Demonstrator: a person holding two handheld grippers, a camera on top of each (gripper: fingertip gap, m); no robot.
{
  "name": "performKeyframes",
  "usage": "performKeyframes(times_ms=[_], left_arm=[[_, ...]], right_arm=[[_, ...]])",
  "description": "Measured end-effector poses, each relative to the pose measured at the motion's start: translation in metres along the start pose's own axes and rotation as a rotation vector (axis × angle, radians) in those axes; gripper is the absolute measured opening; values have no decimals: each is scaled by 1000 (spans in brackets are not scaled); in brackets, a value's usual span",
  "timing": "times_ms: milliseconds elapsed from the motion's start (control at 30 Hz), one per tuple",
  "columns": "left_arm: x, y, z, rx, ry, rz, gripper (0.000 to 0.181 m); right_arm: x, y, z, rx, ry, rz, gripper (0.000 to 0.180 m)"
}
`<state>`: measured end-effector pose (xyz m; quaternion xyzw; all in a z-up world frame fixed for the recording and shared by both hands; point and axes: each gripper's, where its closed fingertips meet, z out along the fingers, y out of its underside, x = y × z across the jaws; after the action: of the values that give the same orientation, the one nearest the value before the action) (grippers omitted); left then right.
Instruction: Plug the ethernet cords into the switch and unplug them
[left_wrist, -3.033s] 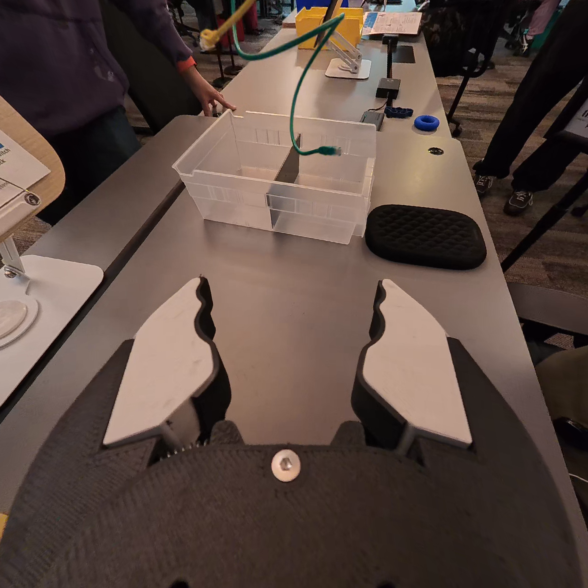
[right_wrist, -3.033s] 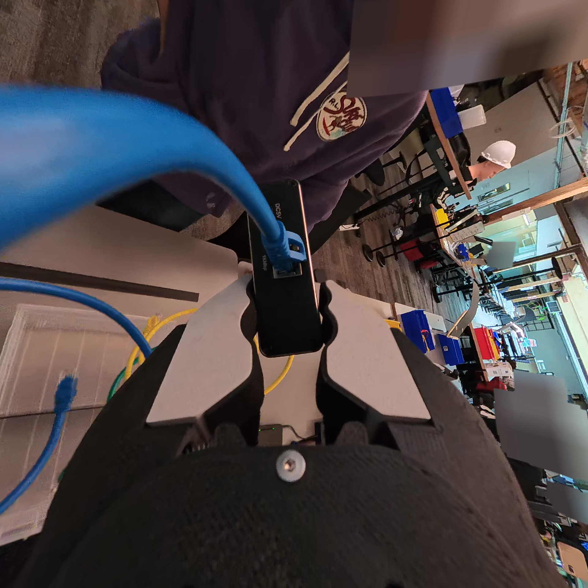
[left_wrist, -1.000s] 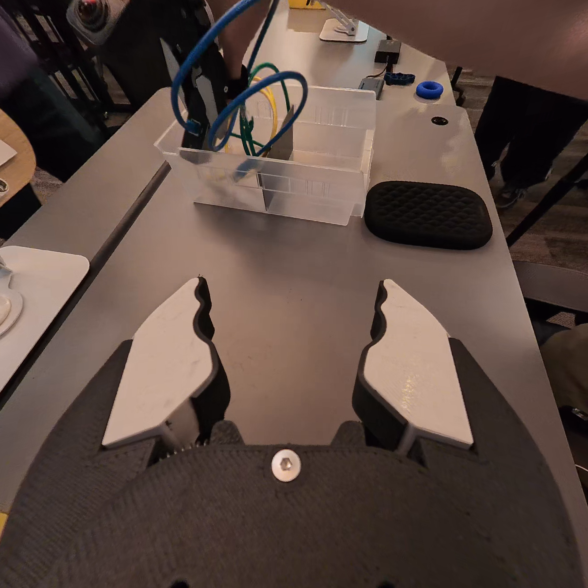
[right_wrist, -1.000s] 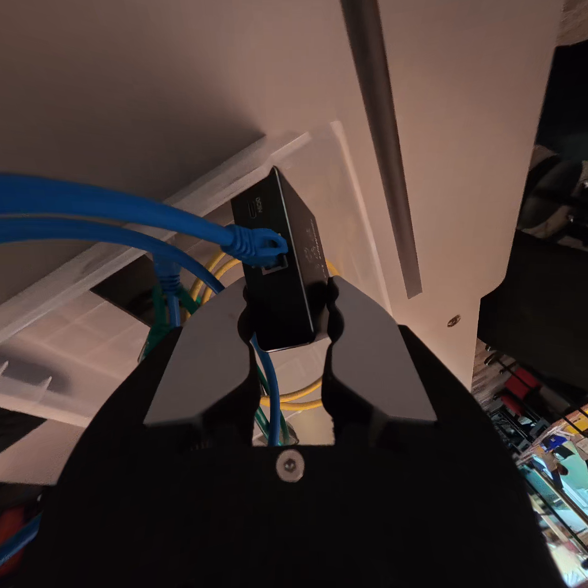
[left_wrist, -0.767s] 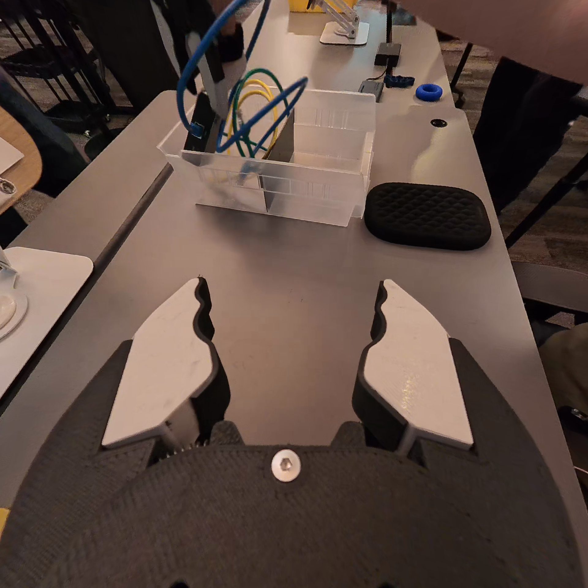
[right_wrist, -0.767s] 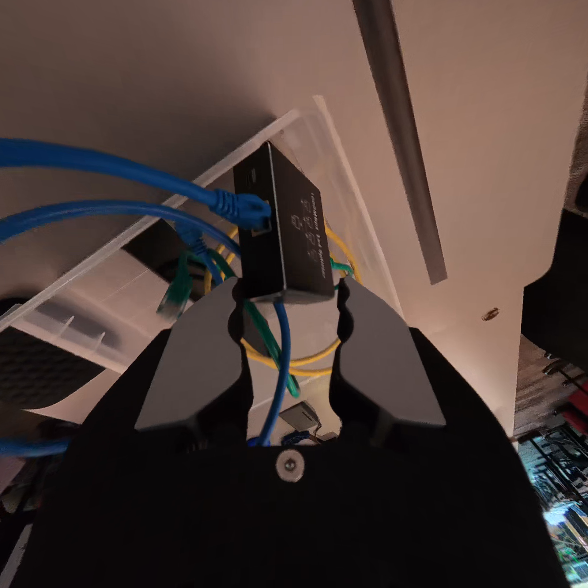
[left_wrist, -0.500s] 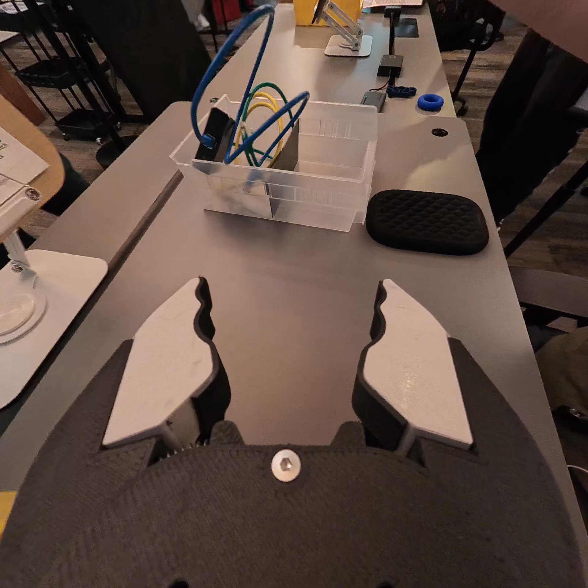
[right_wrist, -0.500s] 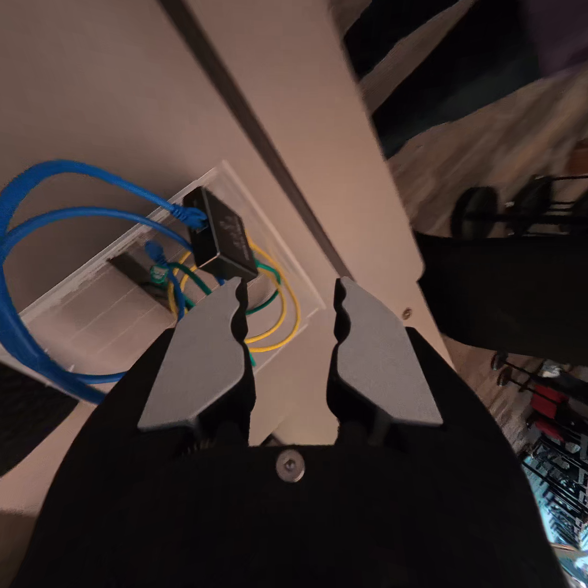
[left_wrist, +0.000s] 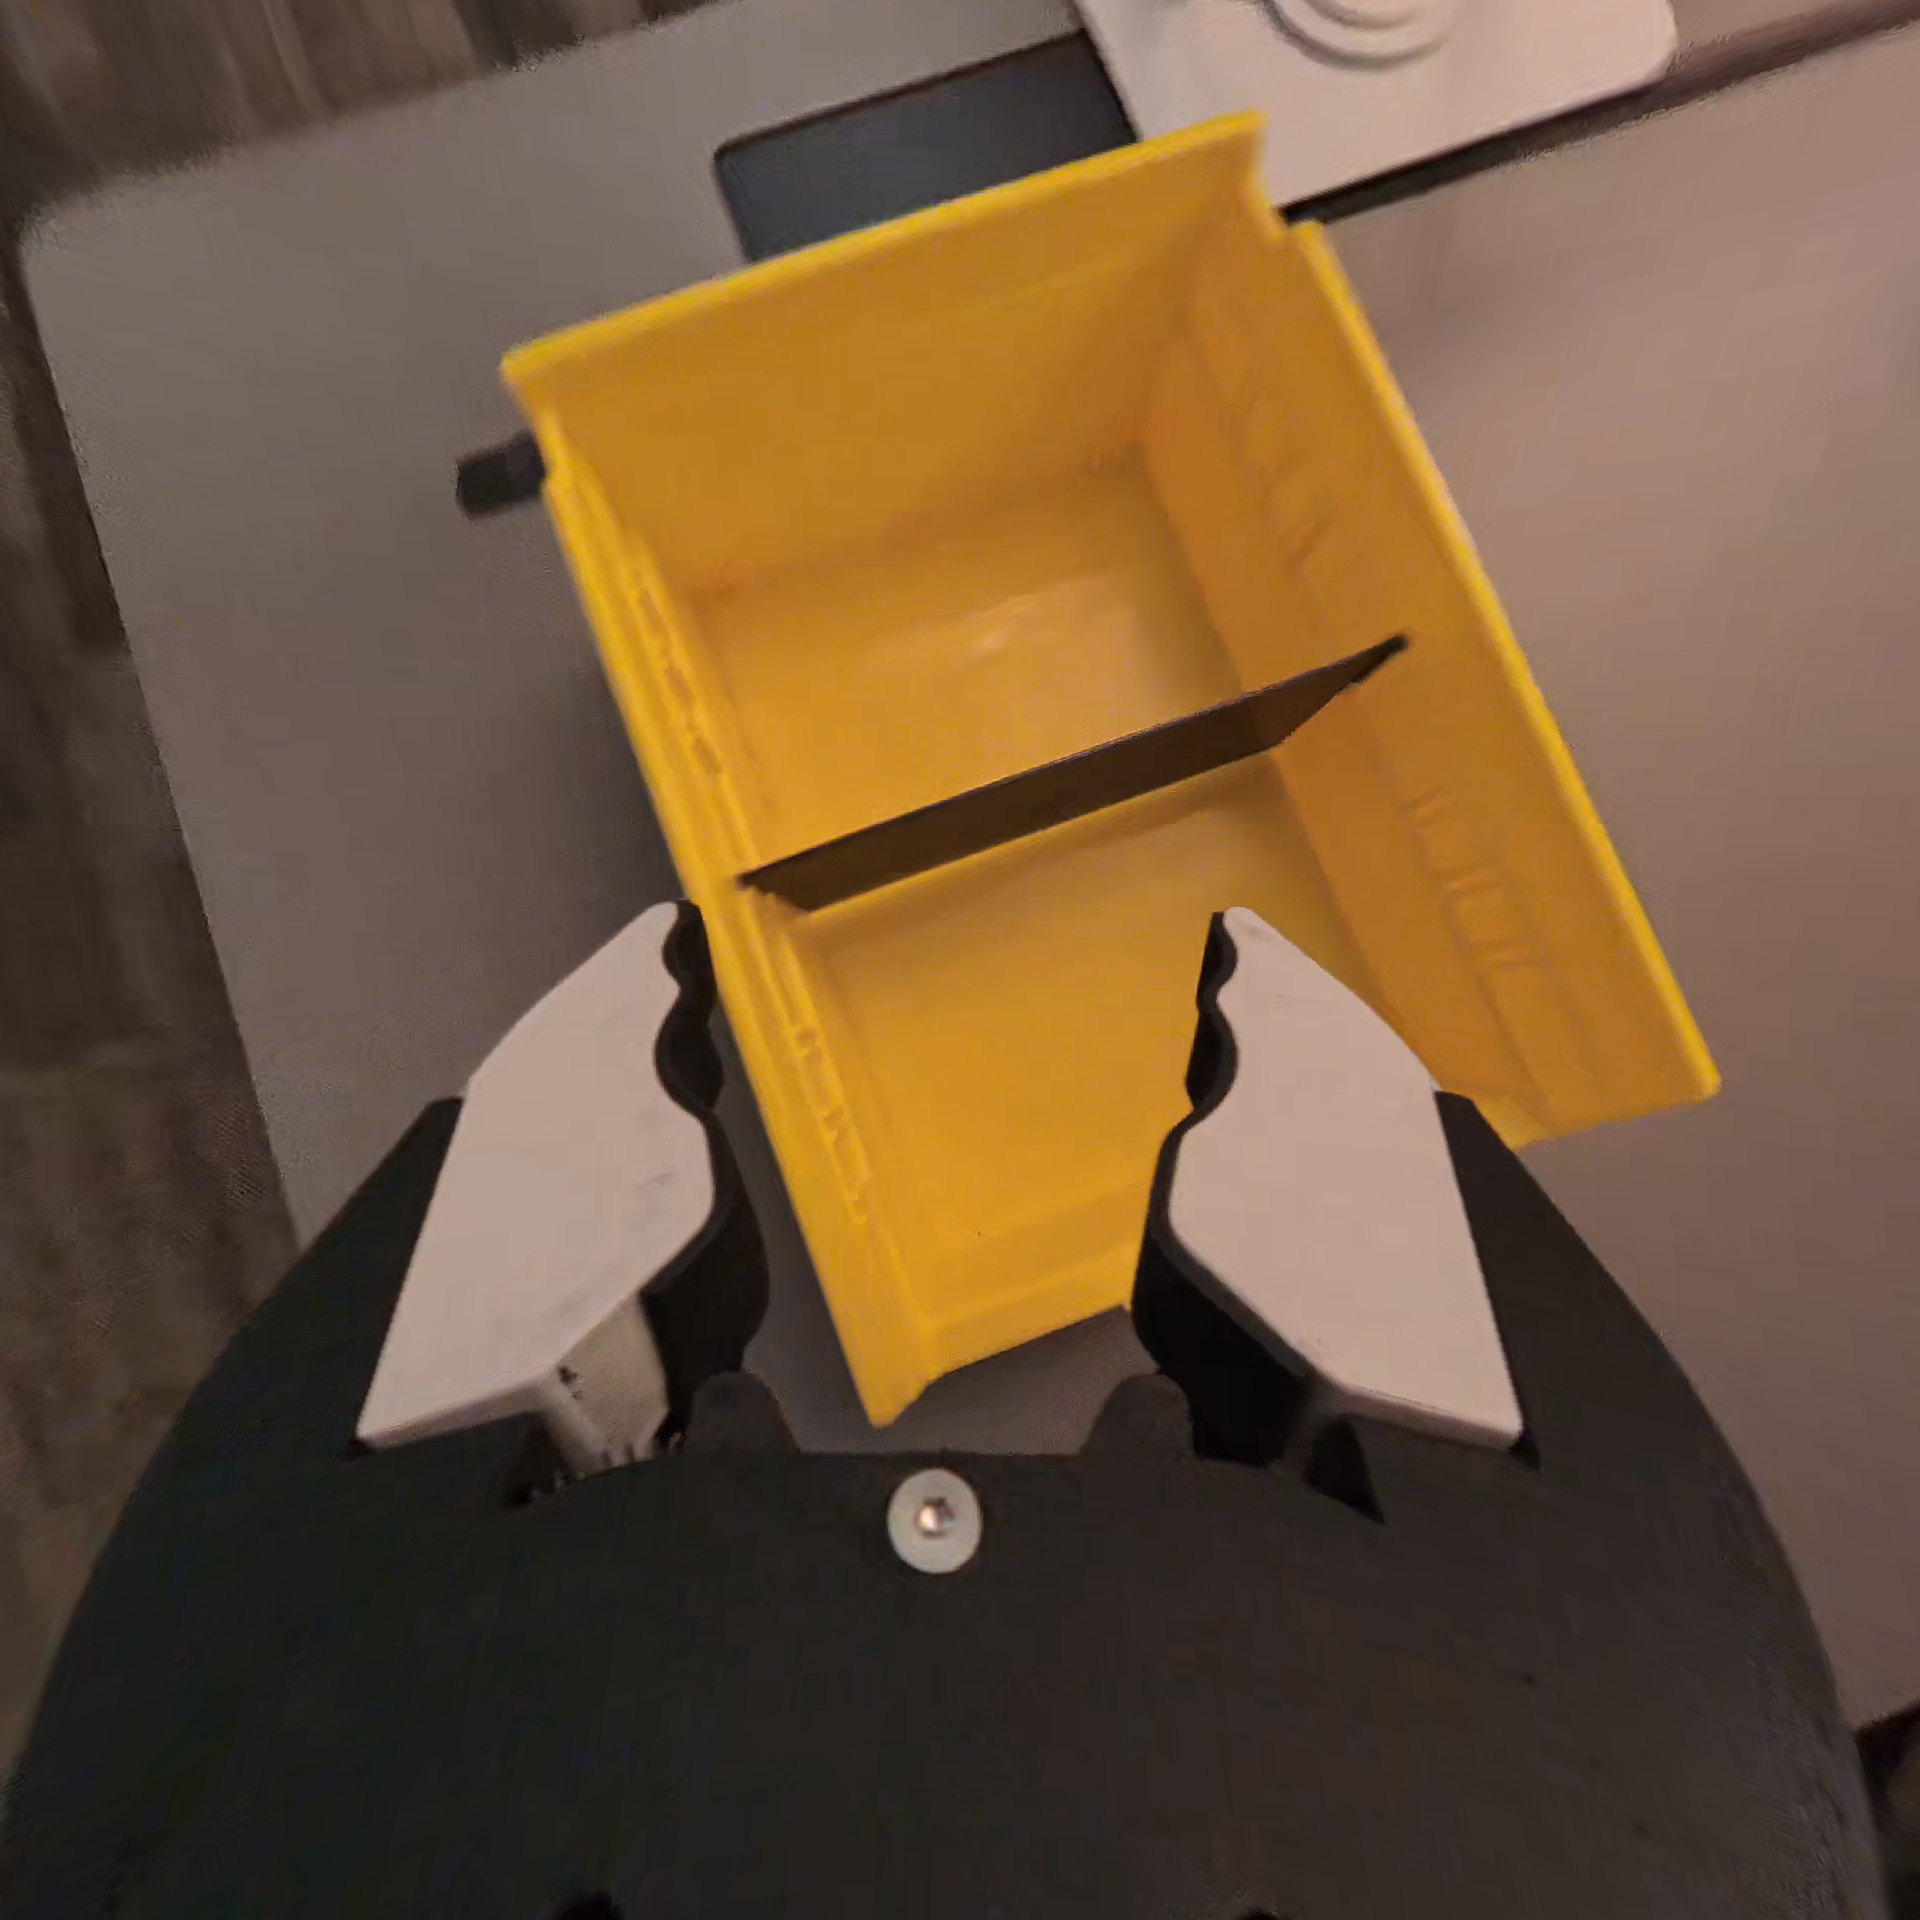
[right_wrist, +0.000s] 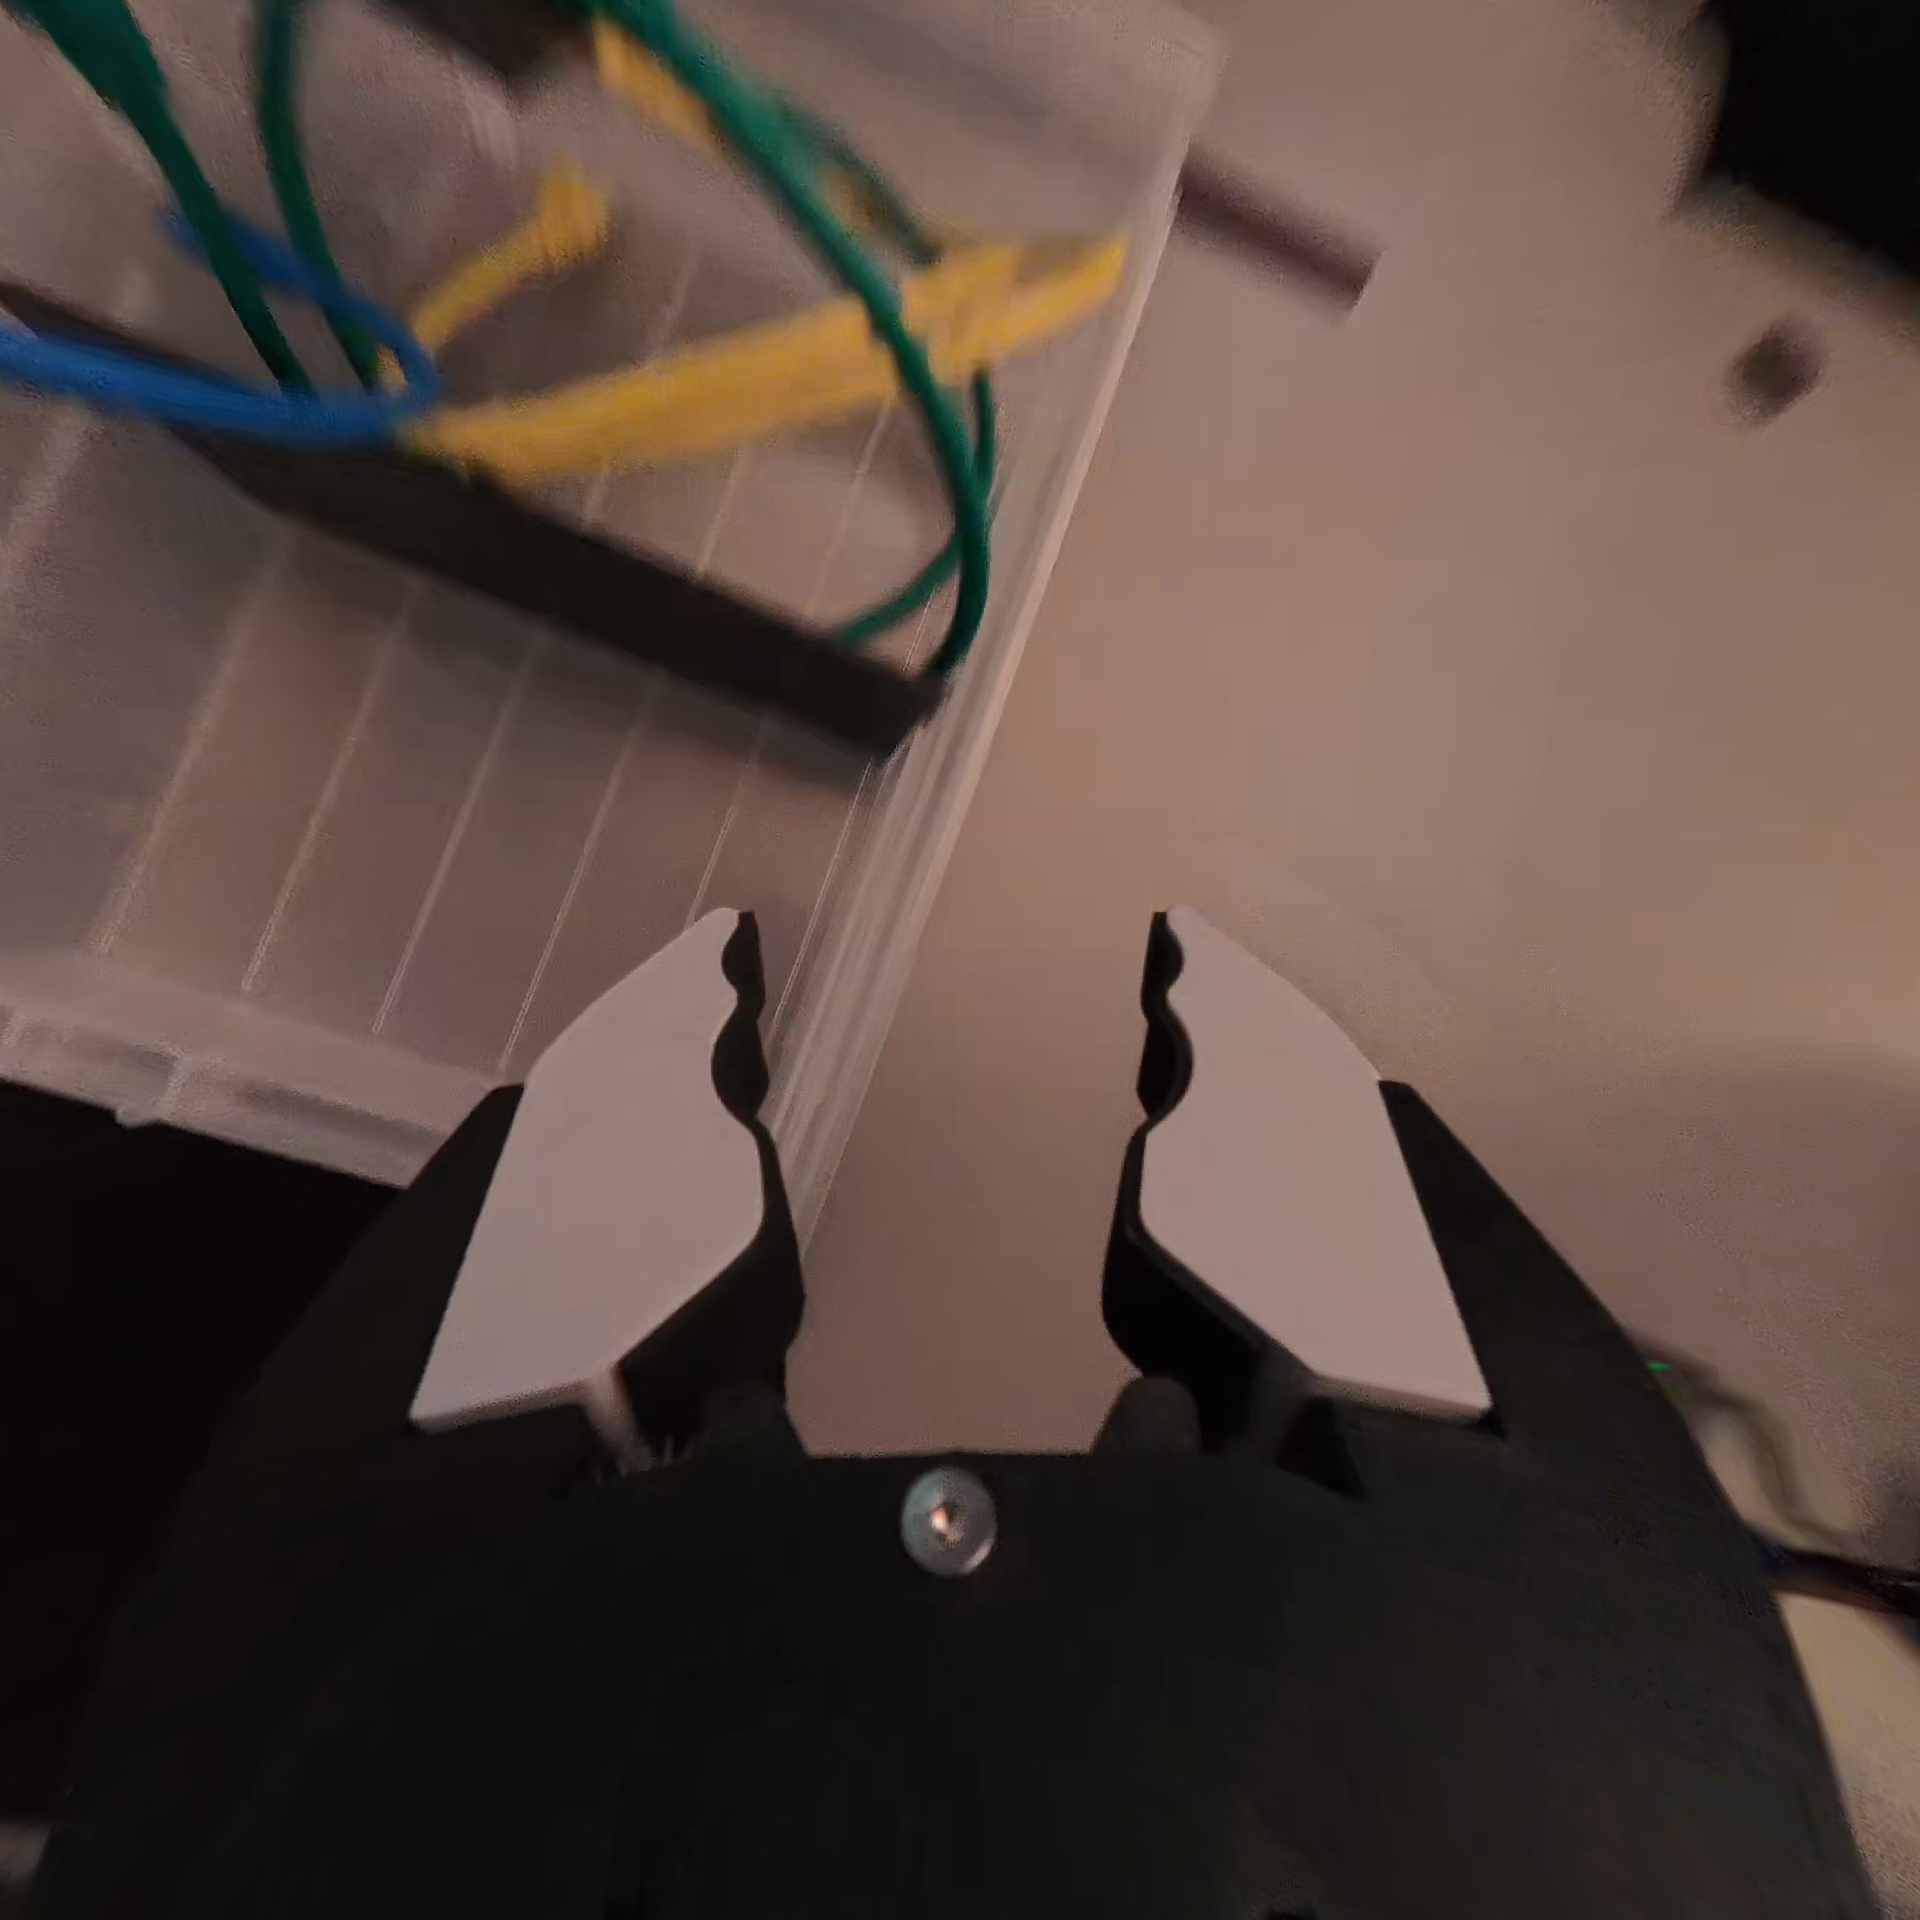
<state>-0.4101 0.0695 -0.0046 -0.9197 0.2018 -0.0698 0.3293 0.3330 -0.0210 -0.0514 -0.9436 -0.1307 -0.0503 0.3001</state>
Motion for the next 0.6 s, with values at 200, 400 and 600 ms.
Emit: performKeyframes(times_ms=[200,400,600], left_arm=[[-40,58,34,-248,-32,-201,93],[-35,107,63,-492,87,-255,49],[-18,116,64,-615,98,-132,11]], right_arm=[[-31,52,48,-200,-171,147,61],[-46,66,54,-340,-246,129,13],[-61,68,50,-377,-249,165,10]])
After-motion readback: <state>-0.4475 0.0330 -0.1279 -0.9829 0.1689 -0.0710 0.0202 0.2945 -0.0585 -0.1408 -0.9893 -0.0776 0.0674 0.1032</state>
